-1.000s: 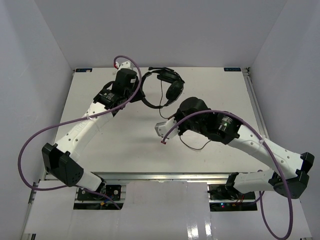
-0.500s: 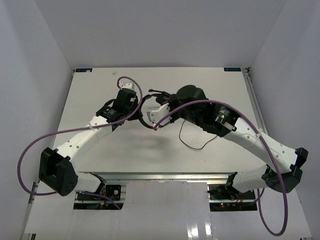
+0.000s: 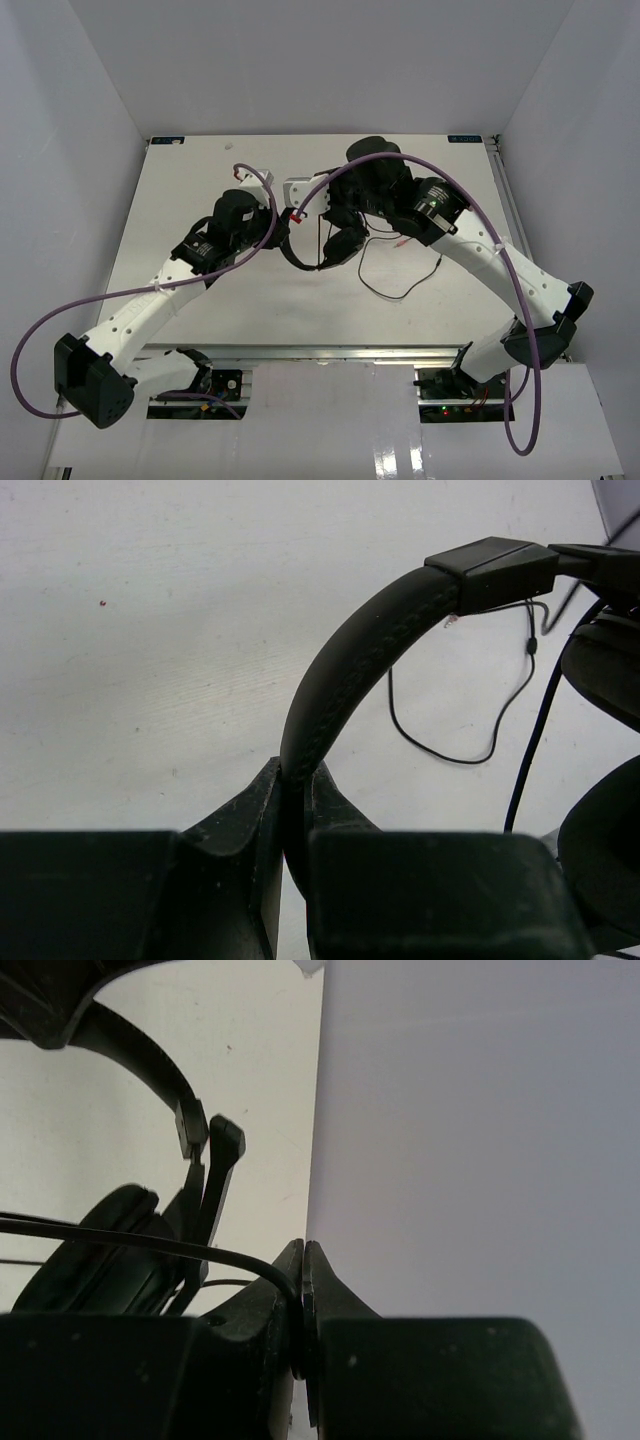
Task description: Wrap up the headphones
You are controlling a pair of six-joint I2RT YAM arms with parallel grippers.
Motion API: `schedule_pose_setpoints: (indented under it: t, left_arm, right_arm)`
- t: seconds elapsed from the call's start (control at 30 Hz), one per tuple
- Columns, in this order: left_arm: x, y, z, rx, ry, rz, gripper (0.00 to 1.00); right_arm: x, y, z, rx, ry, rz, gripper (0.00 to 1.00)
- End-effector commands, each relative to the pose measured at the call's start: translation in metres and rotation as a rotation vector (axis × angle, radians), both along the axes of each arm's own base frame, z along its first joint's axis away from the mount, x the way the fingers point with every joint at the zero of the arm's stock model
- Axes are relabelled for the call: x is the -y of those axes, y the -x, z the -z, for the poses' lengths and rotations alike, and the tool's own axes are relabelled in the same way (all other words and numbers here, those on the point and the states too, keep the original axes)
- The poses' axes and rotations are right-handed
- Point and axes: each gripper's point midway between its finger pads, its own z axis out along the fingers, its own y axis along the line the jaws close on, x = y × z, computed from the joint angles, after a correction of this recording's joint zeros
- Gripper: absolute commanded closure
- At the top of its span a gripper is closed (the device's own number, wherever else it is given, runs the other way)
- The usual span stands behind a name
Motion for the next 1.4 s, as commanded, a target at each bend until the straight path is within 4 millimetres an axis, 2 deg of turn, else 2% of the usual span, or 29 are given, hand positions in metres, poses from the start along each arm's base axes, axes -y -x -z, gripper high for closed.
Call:
schedule_pose_setpoints:
  t: [0.0, 0.2, 0.4, 0.5, 0.77, 0.93, 1.23, 1.37]
  left_arm:
    - [0.015, 0.019, -0.017, 0.084, 0.024, 0.151, 1.0]
    - [0.019, 0.028, -0.013, 0.091, 0.008, 0.212, 1.0]
    - [0.025, 0.033, -0.012, 0.086, 0.012, 0.254, 1.0]
    - [0.027, 0.037, -0.012, 0.091, 0.017, 0.272, 1.0]
    - [0.026, 0.045, -0.028, 0.131, 0.045, 0.296, 1.0]
    - [0.028, 0.048, -0.036, 0.15, 0.054, 0.321, 1.0]
    - [0.032, 0.052, -0.033, 0.136, 0.057, 0.348, 1.0]
    - [0.035, 0.051, -0.045, 0.148, 0.068, 0.362, 1.0]
  right_arm:
    - [-0.017, 0.002, -0.033, -0.006, -0.137, -0.04, 0.92]
    - [-0.028, -0.003, -0.037, -0.011, -0.153, -0.056, 0.92]
    - [-0.037, -0.009, -0.025, -0.039, -0.139, -0.061, 0.92]
    - [-0.038, -0.015, -0.025, -0.052, -0.152, -0.057, 0.92]
    - [-0.025, -0.038, -0.019, -0.125, -0.186, -0.051, 0.92]
    - [-0.03, -0.041, -0.02, -0.146, -0.199, -0.076, 0.92]
    - [-0.039, -0.043, -0.016, -0.166, -0.199, -0.096, 0.91]
    - [-0.04, -0.046, -0.009, -0.173, -0.183, -0.094, 0.91]
